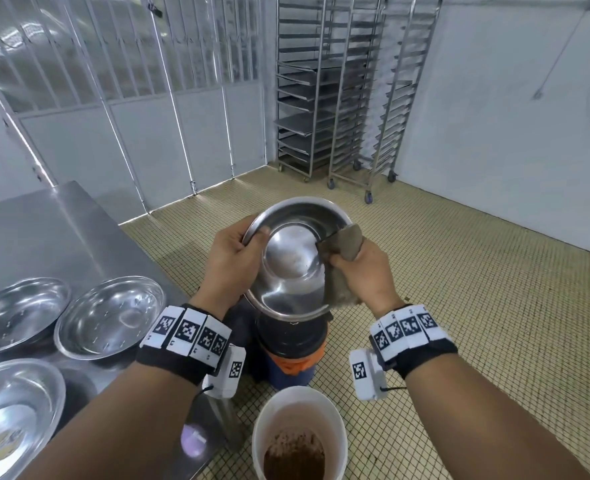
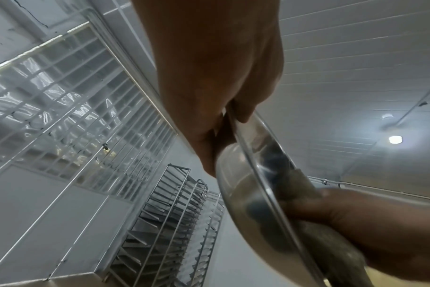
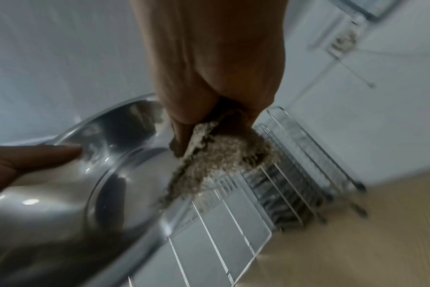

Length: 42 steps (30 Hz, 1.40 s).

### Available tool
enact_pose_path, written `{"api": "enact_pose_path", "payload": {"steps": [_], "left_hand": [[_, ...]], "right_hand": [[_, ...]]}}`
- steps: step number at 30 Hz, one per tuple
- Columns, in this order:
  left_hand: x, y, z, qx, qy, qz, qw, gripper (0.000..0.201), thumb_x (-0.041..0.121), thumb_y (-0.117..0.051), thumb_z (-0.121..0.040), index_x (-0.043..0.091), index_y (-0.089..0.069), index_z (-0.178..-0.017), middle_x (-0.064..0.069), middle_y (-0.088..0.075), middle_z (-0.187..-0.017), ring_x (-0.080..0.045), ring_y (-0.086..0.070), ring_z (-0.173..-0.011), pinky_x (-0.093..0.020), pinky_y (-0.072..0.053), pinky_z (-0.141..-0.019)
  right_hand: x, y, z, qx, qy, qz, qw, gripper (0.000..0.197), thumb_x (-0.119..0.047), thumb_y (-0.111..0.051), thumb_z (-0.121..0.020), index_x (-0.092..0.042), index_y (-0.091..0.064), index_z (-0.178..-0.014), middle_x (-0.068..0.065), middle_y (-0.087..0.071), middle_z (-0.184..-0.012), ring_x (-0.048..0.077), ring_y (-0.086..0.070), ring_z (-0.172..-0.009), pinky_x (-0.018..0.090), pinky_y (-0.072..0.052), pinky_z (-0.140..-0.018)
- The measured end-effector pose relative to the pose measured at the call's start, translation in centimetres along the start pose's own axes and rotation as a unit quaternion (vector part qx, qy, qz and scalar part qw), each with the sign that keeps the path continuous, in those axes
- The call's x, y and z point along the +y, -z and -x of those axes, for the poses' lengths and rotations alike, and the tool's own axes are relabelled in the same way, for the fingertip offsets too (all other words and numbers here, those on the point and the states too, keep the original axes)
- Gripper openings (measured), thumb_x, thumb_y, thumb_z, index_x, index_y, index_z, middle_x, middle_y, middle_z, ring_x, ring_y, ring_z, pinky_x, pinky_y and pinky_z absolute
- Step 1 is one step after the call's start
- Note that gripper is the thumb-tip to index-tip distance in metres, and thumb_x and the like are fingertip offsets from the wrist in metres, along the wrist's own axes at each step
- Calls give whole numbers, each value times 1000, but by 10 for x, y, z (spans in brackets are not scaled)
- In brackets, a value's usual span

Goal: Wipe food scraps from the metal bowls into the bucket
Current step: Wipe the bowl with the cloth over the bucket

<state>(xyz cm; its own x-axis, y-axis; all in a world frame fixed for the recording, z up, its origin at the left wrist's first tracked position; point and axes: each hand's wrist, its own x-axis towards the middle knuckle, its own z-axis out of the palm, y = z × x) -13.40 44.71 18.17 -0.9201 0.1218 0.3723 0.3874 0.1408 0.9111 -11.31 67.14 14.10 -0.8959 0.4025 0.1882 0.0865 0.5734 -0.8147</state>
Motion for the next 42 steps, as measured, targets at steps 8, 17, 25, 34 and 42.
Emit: {"api": "enact_pose_path", "payload": {"steps": [8, 17, 25, 34, 42], "left_hand": [[7, -9, -1, -31, 35, -7, 999, 21, 14, -61, -103, 25, -78, -108, 2, -75, -77, -10, -68, -64, -23, -54, -60], [-6, -4, 1, 25, 11, 36, 999, 26, 12, -61, -102, 31, -78, -101, -7, -74, -85, -18, -67, -77, -35, -57, -71], [-5, -3, 2, 57, 10, 20, 998, 18, 11, -61, -102, 12, -77, -109, 20, -69, -70, 4, -62, -66, -11, -46, -62], [1, -6, -2, -22, 8, -29, 999, 27, 19, -61, -102, 39, -78, -97, -3, -73, -81, -12, -64, -72, -37, -56, -68], [-5, -9, -2, 117, 18, 88, 989, 23, 13, -61, -101, 26, -78, -96, -18, -66, -78, -21, -57, -68, -30, -50, -61]], "right_hand": [[-66, 37, -30, -65, 239, 172, 954, 35, -39, -79, -84, -31, -66, -115, -9, -69, -94, 13, -62, -86, 26, -42, -78], [-27, 8, -11, 37, 69, 41, 996, 37, -36, -74, -88, -17, -63, -117, -10, -63, -96, 14, -61, -90, 24, -46, -78], [1, -10, 4, 33, -5, -34, 999, 36, -33, -79, -85, -17, -65, -114, -11, -66, -94, 12, -65, -87, 11, -40, -64], [-47, 27, -30, -13, 154, 196, 968, 47, -34, -76, -86, -24, -59, -129, 1, -70, -104, 19, -65, -91, 31, -50, -79], [-7, -12, 0, 25, -37, -114, 992, 33, -34, -80, -83, -16, -70, -108, -4, -75, -95, 17, -73, -89, 27, -56, -71]]}}
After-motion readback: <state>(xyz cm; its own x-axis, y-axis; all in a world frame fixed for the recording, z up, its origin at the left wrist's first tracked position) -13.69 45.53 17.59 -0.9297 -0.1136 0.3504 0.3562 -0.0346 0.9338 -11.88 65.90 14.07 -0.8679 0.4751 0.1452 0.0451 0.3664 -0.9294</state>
